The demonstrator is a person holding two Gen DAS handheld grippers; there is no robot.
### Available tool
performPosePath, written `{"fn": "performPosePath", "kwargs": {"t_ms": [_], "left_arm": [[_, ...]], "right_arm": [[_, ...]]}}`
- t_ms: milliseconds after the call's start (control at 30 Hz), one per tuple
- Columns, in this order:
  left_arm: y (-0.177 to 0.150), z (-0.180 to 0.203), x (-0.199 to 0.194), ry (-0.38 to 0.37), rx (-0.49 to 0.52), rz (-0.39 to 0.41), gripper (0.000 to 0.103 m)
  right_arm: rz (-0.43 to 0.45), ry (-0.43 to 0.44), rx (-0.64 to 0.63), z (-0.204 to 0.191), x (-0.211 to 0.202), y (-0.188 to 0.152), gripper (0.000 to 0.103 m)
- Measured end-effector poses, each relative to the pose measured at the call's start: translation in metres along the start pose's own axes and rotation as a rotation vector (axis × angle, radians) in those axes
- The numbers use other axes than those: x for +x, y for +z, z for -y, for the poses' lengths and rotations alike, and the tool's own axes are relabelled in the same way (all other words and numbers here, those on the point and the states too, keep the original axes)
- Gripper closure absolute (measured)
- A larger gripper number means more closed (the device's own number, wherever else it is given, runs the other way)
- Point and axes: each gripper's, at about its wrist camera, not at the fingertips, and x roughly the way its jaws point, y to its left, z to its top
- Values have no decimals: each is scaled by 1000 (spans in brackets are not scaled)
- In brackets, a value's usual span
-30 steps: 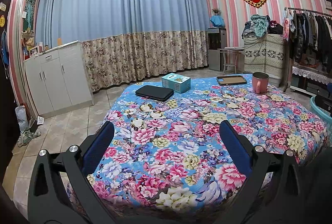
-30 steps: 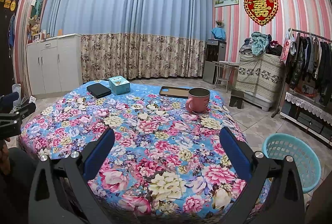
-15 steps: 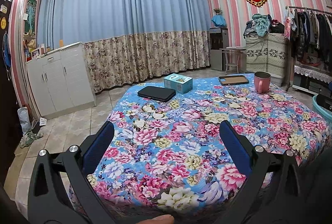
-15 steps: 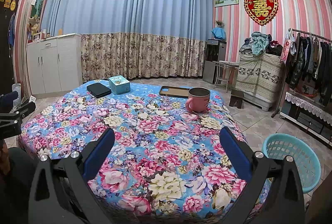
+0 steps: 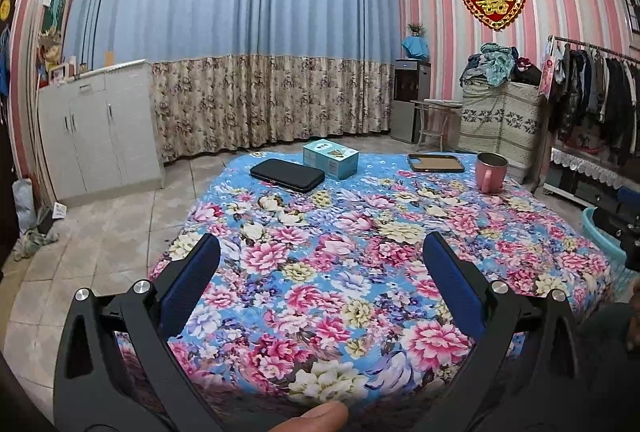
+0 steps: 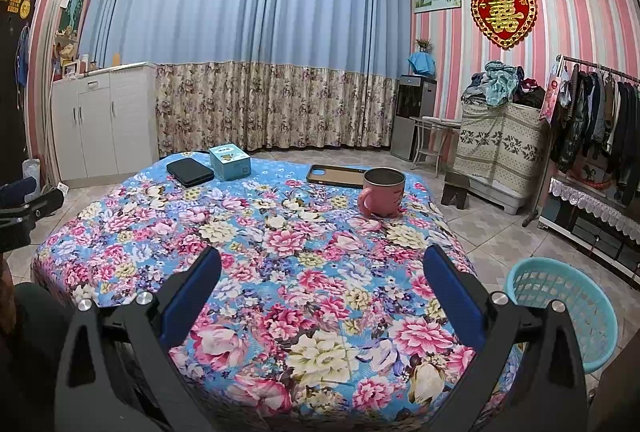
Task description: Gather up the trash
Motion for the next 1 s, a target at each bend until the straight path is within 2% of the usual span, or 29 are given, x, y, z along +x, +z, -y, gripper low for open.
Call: {"fn": "performPosePath", "kwargs": {"t_ms": [133,500,633,1000], "left_arm": [[-1,1,-1,15,-6,1,5],[0,1,-6,-39,-11,40,5],[0,3,-8,-34,-3,49,5],[0,0,-1,-25,-19,8,5]], "right_arm": [[-2,0,0,1,0,-1,4],[-6,-4,-11,4,0,-3,4],[-8,-2,-5,4,1,-3,4],[-7,-3,-7,4,1,-3,4]]}}
